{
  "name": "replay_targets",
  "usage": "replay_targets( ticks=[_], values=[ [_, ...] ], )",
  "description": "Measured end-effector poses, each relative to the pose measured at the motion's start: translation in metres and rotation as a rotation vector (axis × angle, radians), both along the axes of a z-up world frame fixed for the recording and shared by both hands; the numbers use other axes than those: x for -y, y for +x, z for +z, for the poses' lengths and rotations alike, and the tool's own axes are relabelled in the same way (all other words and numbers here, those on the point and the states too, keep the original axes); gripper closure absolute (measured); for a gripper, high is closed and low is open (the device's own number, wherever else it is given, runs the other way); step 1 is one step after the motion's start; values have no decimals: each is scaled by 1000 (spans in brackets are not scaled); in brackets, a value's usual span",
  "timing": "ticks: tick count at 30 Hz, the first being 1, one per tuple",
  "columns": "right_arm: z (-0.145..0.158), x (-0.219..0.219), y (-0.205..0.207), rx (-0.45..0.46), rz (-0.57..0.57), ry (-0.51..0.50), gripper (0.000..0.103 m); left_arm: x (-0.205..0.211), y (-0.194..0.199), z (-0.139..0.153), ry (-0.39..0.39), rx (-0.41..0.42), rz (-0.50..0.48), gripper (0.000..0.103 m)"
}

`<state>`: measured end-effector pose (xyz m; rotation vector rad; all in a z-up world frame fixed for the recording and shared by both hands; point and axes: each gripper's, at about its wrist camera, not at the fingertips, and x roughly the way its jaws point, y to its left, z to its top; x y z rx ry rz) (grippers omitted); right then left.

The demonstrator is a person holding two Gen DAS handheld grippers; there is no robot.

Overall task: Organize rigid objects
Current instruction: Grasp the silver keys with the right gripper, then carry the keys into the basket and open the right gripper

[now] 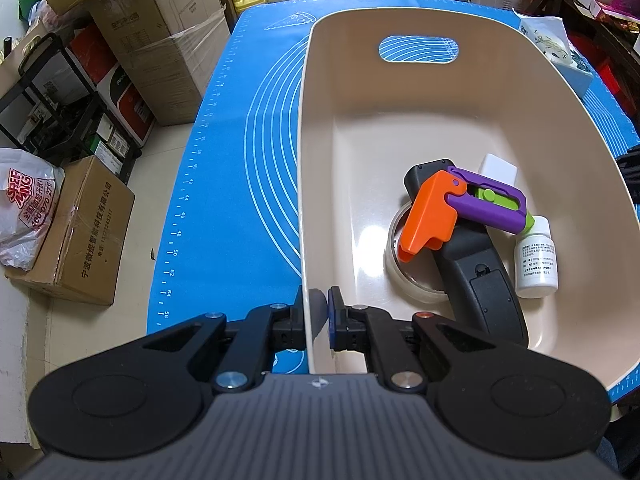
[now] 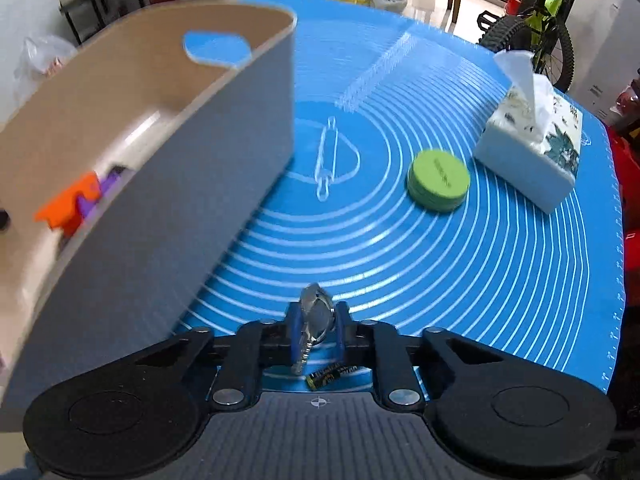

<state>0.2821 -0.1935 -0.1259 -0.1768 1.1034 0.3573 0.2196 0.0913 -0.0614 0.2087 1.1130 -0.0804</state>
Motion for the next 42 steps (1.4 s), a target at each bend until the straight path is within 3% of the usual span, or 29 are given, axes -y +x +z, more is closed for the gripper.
replay_targets(
  ticks=[14,20,25,33,42],
  values=[
    [7,-1,-3,19,2,-21,87,-1,-1,0,-3,2,2,93],
    [31,7,-5,69,-40,6,86,-1,0,1,-3,2,3,93],
    [68,9,-11,175,-59,47,86,-1,-1,0,-2,2,3,93],
    [126,-22,-27,353,25,142,86,-1,-1,1,-1,3,3,93],
    [123,-83,-28,329,111,188,86,-1,-1,0,-2,2,2,93]
  ],
)
